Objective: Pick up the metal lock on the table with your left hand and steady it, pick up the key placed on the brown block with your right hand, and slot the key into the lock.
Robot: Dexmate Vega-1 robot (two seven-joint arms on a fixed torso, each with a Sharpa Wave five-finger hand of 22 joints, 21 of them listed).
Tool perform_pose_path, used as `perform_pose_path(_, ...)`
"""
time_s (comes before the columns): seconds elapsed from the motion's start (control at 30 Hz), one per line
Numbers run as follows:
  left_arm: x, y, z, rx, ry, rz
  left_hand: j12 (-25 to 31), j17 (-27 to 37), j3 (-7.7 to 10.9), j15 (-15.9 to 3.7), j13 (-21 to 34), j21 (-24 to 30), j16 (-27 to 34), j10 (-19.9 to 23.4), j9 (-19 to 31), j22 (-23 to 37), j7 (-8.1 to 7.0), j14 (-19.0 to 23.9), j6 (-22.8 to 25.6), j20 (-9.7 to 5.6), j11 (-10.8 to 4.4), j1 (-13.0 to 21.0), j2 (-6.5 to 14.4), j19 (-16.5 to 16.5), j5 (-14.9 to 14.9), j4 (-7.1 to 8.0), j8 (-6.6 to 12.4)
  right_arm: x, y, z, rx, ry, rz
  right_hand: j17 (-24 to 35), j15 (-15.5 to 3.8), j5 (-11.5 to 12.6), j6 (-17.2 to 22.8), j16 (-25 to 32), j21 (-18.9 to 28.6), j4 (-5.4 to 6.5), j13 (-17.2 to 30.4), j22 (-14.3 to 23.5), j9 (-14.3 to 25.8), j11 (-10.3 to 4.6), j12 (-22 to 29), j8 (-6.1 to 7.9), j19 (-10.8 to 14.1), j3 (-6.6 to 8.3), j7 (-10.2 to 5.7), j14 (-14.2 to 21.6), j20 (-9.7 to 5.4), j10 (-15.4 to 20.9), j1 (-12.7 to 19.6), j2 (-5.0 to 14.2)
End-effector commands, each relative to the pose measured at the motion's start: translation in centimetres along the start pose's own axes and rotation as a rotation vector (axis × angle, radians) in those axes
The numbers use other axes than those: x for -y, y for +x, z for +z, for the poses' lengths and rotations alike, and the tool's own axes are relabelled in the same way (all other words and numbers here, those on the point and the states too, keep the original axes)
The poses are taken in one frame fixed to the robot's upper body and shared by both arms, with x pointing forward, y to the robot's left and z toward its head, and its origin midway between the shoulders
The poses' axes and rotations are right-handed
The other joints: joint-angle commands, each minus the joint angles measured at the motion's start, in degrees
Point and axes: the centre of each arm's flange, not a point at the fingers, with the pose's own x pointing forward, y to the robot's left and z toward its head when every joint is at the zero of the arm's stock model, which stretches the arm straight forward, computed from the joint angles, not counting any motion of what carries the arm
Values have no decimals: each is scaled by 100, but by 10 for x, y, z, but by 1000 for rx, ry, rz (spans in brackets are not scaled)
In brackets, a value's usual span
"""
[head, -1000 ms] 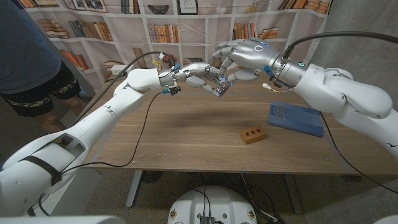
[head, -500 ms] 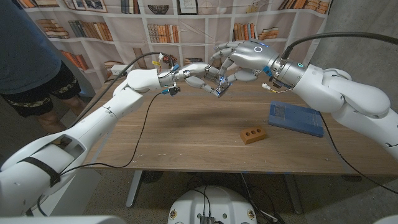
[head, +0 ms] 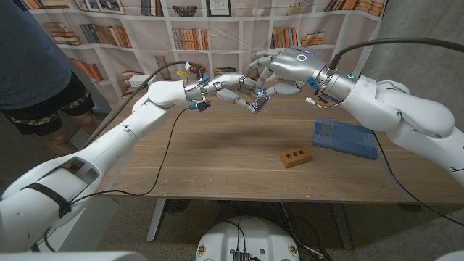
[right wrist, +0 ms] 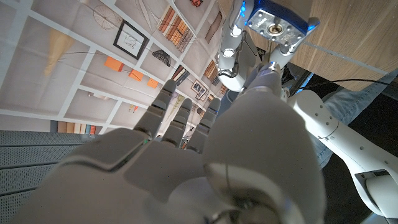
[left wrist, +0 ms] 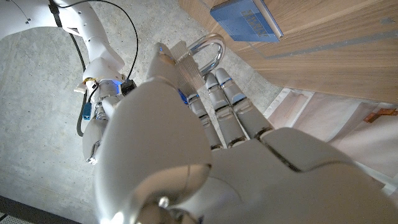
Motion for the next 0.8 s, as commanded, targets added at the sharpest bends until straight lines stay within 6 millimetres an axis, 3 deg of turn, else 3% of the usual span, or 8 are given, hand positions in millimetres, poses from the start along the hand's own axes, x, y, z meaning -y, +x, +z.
perform_pose_path(0.03, -1, 0, -2, 3, -2, 1, 28, 17, -9, -582, 13, 32, 14, 24, 20, 7, 56, 28, 44, -163, 19, -70, 39, -21, 21, 21, 32, -2, 1, 0, -5, 14, 7, 26, -318, 42, 36, 35, 0, 20, 10, 29, 31, 2, -10, 25, 1, -11, -20, 44, 26, 4, 38, 5)
perform_pose_path(0.8, -6, -2, -1, 6, -13, 0, 26, 16, -5, -569, 13, 36, 18, 24, 19, 8, 65, 44, 68, -151, 27, -86, 37, -17, 19, 31, 37, -6, 3, -3, -8, 19, 6, 26, -304, 54, 30, 35, 3, 31, 10, 29, 28, 3, -7, 26, 12, -8, -22, 66, 44, 15, 40, 6)
